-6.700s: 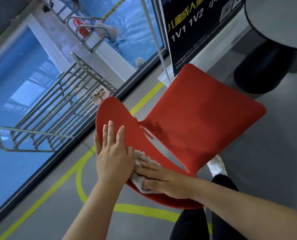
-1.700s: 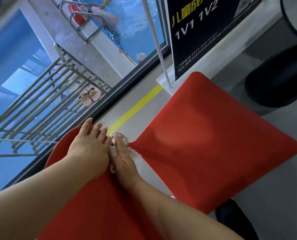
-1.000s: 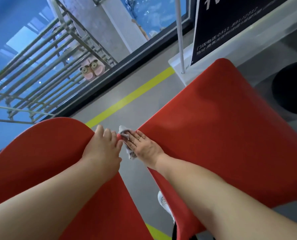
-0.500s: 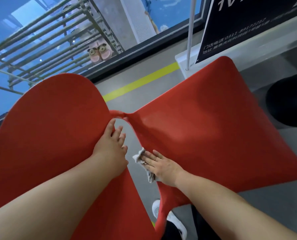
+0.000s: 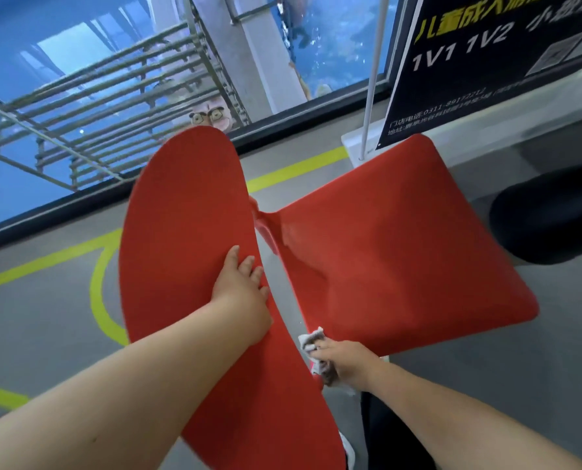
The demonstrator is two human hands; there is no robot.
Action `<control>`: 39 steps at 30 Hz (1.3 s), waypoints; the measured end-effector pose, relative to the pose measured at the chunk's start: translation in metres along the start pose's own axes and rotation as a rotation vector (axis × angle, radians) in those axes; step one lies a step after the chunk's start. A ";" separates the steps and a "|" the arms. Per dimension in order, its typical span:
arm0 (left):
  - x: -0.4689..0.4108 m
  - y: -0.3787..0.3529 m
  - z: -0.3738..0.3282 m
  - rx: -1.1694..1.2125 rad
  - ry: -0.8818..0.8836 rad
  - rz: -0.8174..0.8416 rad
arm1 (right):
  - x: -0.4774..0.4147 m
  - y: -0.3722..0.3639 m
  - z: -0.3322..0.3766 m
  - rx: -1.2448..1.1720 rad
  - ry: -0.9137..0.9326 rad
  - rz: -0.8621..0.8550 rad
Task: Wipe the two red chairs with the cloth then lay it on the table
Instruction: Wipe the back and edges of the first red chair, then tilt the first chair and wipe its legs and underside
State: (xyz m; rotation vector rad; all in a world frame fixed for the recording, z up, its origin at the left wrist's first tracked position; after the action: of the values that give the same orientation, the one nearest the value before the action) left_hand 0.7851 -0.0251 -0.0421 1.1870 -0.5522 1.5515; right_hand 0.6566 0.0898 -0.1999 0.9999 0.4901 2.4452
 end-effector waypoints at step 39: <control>0.220 -0.039 0.102 2.604 0.097 -1.619 | 0.097 0.333 0.306 -0.425 0.513 -0.404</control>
State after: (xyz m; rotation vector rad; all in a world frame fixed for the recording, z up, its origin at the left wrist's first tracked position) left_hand 0.8725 0.0043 0.1853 1.8441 2.6676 -0.1385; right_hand 0.7262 -0.0906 0.2205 0.0809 0.2724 2.2704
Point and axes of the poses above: each hand's wrist, its own x-axis away from the middle knuckle, its own y-axis out of the back of the hand, z = x × y, the point moved 2 cm from there along -x, towards the middle knuckle, and after that the axes turned 4 degrees about -x, right-handed, at the moved point
